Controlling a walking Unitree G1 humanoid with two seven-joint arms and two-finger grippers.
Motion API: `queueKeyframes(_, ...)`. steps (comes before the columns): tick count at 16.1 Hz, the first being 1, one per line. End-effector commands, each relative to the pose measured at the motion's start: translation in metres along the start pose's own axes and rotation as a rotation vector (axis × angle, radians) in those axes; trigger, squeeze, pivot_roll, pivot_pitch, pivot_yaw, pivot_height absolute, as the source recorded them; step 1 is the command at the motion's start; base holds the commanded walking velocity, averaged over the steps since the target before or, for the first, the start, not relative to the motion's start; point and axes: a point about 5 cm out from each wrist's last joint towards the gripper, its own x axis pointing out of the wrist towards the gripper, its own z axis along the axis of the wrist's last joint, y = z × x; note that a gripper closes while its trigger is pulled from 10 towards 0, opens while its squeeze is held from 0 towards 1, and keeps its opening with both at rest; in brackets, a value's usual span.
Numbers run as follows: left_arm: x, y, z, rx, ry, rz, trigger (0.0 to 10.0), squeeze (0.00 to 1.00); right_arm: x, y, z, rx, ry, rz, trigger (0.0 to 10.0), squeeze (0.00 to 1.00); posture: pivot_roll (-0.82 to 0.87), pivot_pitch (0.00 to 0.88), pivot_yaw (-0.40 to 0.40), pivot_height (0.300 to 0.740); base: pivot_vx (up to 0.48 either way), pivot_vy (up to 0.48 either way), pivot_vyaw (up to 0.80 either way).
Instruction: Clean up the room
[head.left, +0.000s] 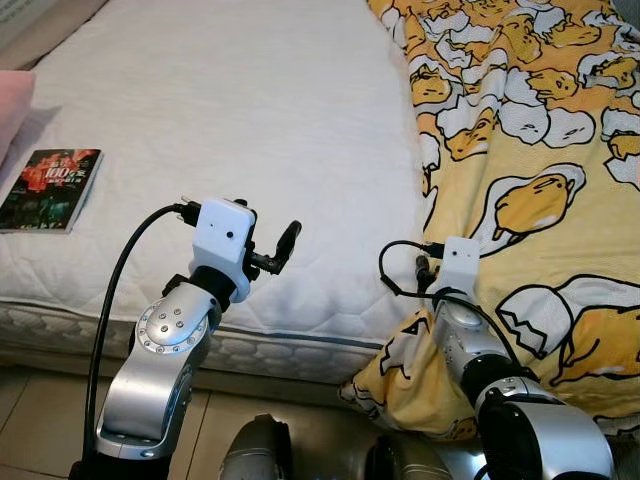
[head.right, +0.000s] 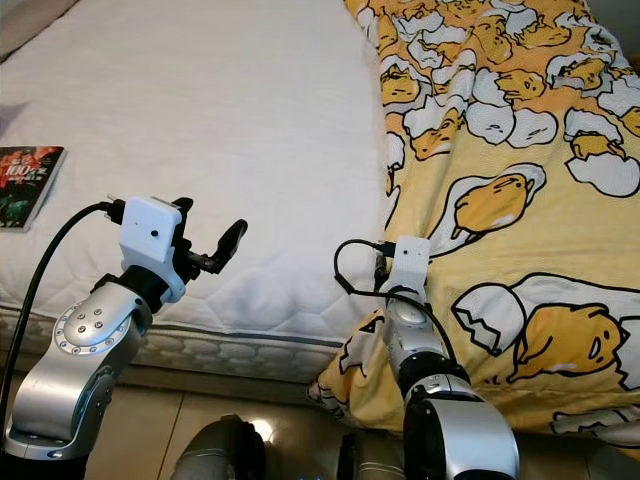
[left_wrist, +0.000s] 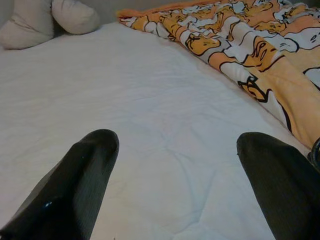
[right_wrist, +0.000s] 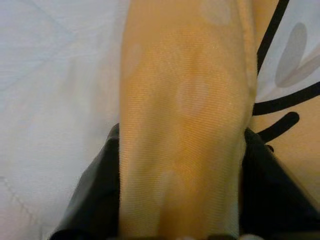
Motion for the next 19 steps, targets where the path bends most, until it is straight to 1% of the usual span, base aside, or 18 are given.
queueKeyframes(1,0.0,0.0,-0.001,0.001,0.007,0.002,10.0,0.0,-0.006,0.027,-0.015,-0.013,0.065,0.12,0.0,0.0,0.2,0.184,0.046,0.699,0.0,0.0,0.0)
queueKeyframes(2,0.0,0.0,-0.001,0.002,0.007,0.002,10.0,0.0,-0.006,0.031,-0.016,-0.017,0.063,0.138,0.0,0.0,0.2,0.184,0.046,0.699,0.0,0.0,0.0)
queueKeyframes(3,0.0,0.0,-0.001,0.002,0.009,0.001,10.0,0.0,-0.008,0.038,-0.016,-0.028,0.056,0.169,0.0,0.0,0.19,0.183,0.048,0.699,0.0,0.0,0.0)
queueKeyframes(4,0.0,-0.001,-0.002,0.003,0.009,-0.002,10.0,0.0,-0.011,0.052,-0.017,-0.046,0.043,0.226,0.0,0.0,0.19,0.182,0.048,0.699,0.0,0.0,0.0)
queueKeyframes(6,0.0,-0.001,-0.002,0.006,0.009,-0.004,10.0,0.0,-0.015,0.065,-0.019,-0.053,0.031,0.274,0.0,0.0,0.19,0.183,0.048,0.699,0.0,0.0,0.0)
queueKeyframes(9,0.001,-0.002,-0.002,0.007,0.009,-0.007,10.0,0.0,-0.03,0.099,-0.026,-0.064,0.004,0.401,0.0,0.0,0.19,0.182,0.043,0.699,0.0,0.0,0.0)
queueKeyframes(11,0.001,-0.002,-0.002,0.007,0.009,-0.005,10.0,0.0,-0.037,0.109,-0.029,-0.077,-0.011,0.441,0.0,0.0,0.19,0.182,0.043,0.699,0.0,0.0,0.0)
queueKeyframes(12,0.001,-0.002,-0.003,0.007,0.009,-0.003,10.0,0.0,-0.044,0.116,-0.034,-0.082,-0.026,0.474,0.0,0.0,0.18,0.18,0.037,0.699,0.0,0.0,0.0)
queueKeyframes(13,0.001,-0.002,-0.003,0.006,0.008,-0.003,10.0,0.0,-0.048,0.12,-0.036,-0.081,-0.031,0.492,0.0,0.0,0.18,0.18,0.036,0.699,0.0,0.0,0.0)
queueKeyframes(14,0.001,-0.003,-0.003,0.004,0.008,-0.002,10.0,0.0,-0.055,0.126,-0.04,-0.082,-0.037,0.521,0.0,0.0,0.17,0.178,0.036,0.699,0.0,0.0,0.0)
queueKeyframes(15,0.001,-0.004,-0.004,0.002,0.008,-0.003,10.0,0.0,-0.065,0.134,-0.046,-0.091,-0.047,0.561,0.0,0.0,0.17,0.175,0.034,0.699,0.0,0.0,0.0)
queueKeyframes(16,0.002,-0.005,-0.004,0.0,0.006,-0.003,10.0,0.0,-0.071,0.135,-0.05,-0.109,-0.052,0.567,0.0,0.0,0.17,0.175,0.034,0.699,0.0,0.0,0.0)
queueKeyframes(17,0.003,-0.005,-0.004,-0.005,0.002,-0.003,10.0,0.0,-0.066,0.124,-0.048,-0.139,-0.079,0.481,0.0,0.0,0.17,0.164,0.032,0.699,0.0,0.0,0.0)
queueKeyframes(18,0.004,-0.005,-0.004,-0.008,0.0,-0.004,10.0,0.0,-0.058,0.108,-0.039,-0.164,-0.14,0.371,9.3,0.0,0.16,0.16,0.031,0.699,0.0,0.0,0.0)
queueKeyframes(19,0.005,-0.005,-0.004,-0.008,-0.001,-0.003,10.0,0.0,-0.053,0.095,-0.03,-0.187,-0.201,0.296,10.0,0.38,0.16,0.157,0.031,0.699,0.0,0.0,0.0)
